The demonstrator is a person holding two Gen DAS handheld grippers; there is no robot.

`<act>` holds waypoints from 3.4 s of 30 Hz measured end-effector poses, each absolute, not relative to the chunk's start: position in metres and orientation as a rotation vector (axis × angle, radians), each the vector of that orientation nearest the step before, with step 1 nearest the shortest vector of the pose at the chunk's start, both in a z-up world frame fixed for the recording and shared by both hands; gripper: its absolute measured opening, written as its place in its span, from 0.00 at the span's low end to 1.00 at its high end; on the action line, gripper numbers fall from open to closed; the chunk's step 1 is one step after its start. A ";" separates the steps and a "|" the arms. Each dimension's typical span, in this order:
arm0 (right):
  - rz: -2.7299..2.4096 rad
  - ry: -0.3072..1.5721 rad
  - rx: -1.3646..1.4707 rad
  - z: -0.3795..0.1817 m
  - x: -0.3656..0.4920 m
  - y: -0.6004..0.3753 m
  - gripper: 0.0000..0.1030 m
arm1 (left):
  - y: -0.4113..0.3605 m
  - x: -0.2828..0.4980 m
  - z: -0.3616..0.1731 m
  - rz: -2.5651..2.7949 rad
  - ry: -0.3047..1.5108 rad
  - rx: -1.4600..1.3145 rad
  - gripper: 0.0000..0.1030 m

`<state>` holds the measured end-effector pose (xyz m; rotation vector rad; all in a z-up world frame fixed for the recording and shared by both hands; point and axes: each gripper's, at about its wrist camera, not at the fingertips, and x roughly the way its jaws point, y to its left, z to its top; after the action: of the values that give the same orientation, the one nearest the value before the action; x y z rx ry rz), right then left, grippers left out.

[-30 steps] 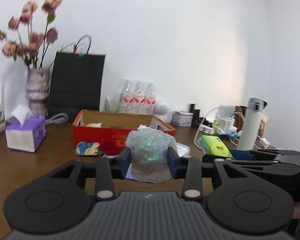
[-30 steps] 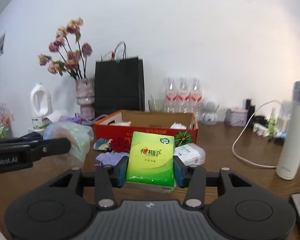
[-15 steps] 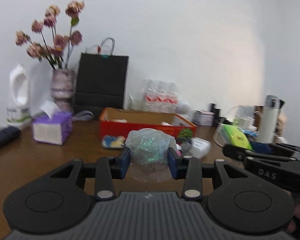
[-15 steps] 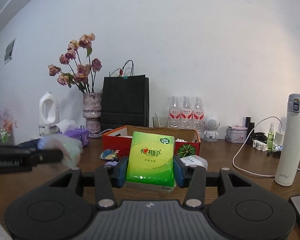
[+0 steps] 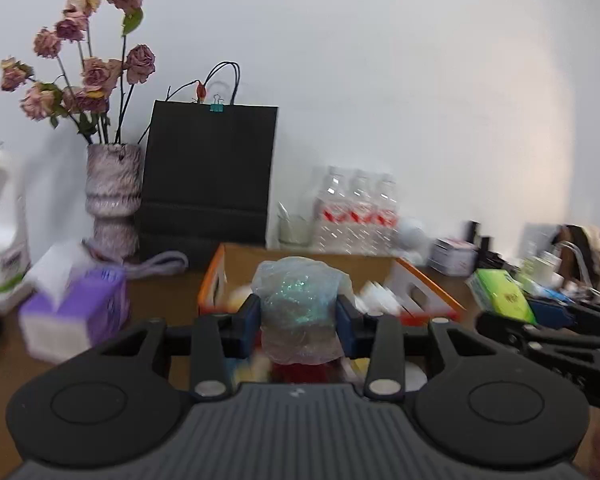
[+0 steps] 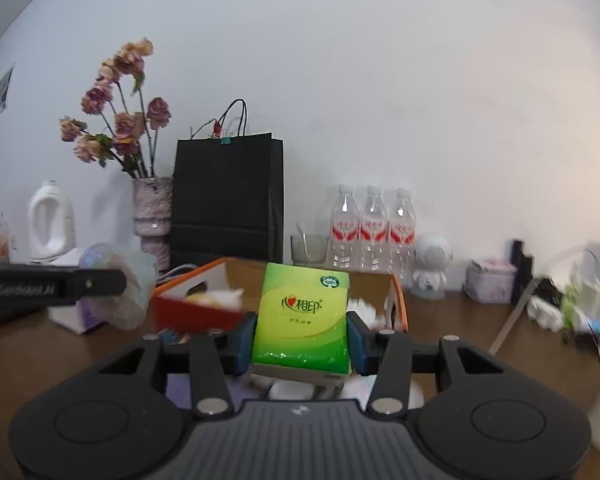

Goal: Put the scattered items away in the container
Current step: 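Lower both held items into the box and open both tools, then move both tools back toward the remaining items on the desk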

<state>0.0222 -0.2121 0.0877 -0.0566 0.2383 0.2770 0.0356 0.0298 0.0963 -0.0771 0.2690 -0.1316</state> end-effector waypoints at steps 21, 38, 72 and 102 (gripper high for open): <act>0.152 0.868 -0.066 0.050 0.389 -0.203 0.45 | 0.032 0.375 0.041 -0.029 0.810 0.086 0.54; 0.264 0.963 0.074 0.111 0.382 -0.202 0.85 | 0.054 0.345 0.114 -0.039 0.832 -0.061 1.00; 0.336 0.370 0.083 0.102 -0.023 -0.239 0.97 | 0.006 -0.057 0.085 -0.068 0.272 -0.063 1.00; 0.492 0.497 0.003 0.060 0.052 -0.192 0.72 | 0.055 0.076 0.036 -0.028 0.475 -0.077 1.00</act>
<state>0.0519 -0.1923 0.0603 0.0035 0.4967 0.4921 0.0756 0.0549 0.0360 -0.0770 0.4752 -0.0275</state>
